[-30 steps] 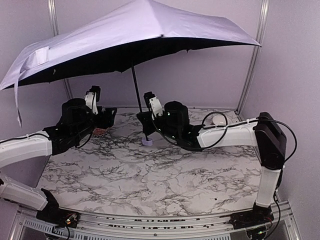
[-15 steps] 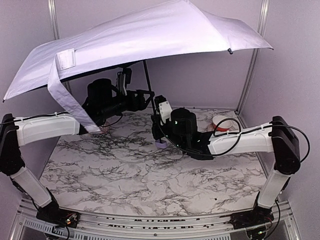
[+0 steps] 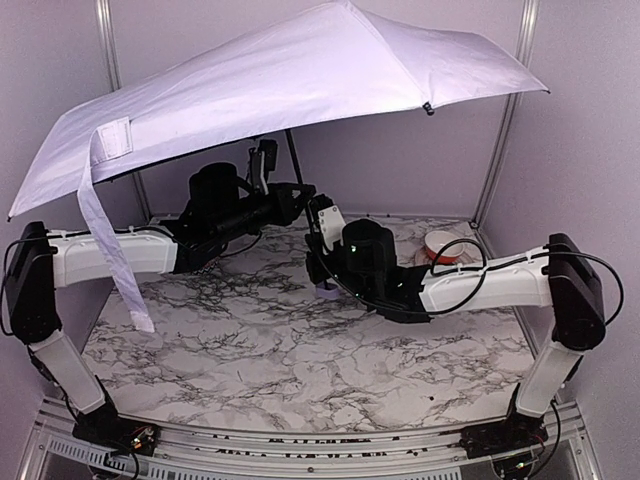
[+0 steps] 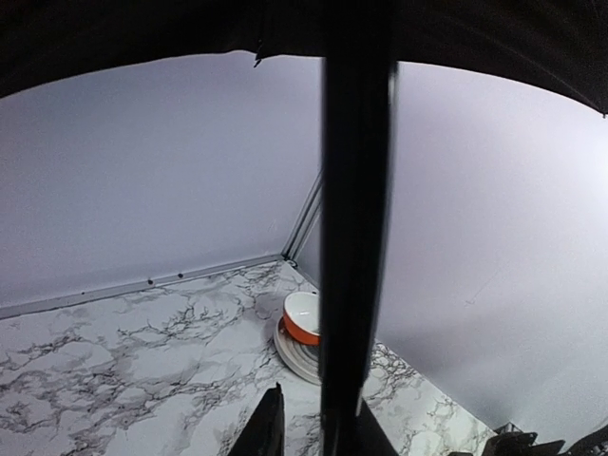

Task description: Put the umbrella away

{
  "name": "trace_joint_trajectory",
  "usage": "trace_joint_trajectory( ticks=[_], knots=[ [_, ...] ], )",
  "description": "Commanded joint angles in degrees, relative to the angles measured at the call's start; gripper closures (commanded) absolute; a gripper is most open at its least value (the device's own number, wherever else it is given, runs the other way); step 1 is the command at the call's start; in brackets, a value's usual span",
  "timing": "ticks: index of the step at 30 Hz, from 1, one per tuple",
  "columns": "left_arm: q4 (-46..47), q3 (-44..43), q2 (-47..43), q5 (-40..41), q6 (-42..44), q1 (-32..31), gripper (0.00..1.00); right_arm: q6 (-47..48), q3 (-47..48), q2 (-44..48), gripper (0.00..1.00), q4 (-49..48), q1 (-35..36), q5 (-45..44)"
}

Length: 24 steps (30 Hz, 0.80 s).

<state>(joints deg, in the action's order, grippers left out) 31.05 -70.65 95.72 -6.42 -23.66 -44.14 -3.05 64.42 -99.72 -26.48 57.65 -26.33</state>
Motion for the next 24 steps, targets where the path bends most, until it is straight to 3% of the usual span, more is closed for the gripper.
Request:
trace_joint_trajectory(
  ticks=[1, 5, 8, 9, 10, 11, 13, 15, 20, 24],
  knots=[
    [3.1, -1.8, 0.7, 0.7, -0.2, -0.2, 0.89, 0.2, 0.5, 2.3, 1.00, -4.0, 0.1, -3.6],
    [3.2, -1.4, 0.4, 1.3, -0.6, -0.2, 0.99, 0.3, 0.5, 2.5, 1.00, -3.7, 0.2, -3.4],
    [3.3, -0.9, 0.1, 1.8, -0.7, -0.2, 1.00, 0.8, 0.2, 3.0, 0.97, -3.3, 0.1, -2.9],
    [3.3, -0.8, -0.1, 1.9, -0.6, -0.2, 1.00, 1.4, -0.1, 3.5, 0.82, -3.1, 0.1, -2.7],
    [3.3, -0.6, -0.4, 1.9, -0.5, -0.2, 1.00, 2.0, -0.7, 4.1, 0.54, -3.1, 0.0, -2.6],
    [3.3, -0.4, -0.6, 1.8, -0.3, -0.2, 1.00, 2.9, -1.5, 4.9, 0.37, -3.2, 0.0, -2.4],
    [3.3, 0.4, -1.4, 1.0, 0.5, -0.2, 1.00, 5.6, -4.4, 7.4, 0.14, -4.7, -0.6, -2.1],
    [3.3, 1.2, -2.6, -0.5, 1.6, -0.2, 1.00, 8.9, -7.8, 10.9, 0.02, -6.3, -2.3, 1.3],
    [3.2, 3.6, -5.0, -8.3, 3.2, -0.3, 1.00, 14.3, -11.6, 20.3, 0.00, -0.4, -11.4, 25.8],
    [3.1, 4.8, -5.4, -16.8, 5.0, -2.0, 1.00, 16.3, -5.7, 21.8, 0.00, 10.4, -15.6, 43.3]
  ],
)
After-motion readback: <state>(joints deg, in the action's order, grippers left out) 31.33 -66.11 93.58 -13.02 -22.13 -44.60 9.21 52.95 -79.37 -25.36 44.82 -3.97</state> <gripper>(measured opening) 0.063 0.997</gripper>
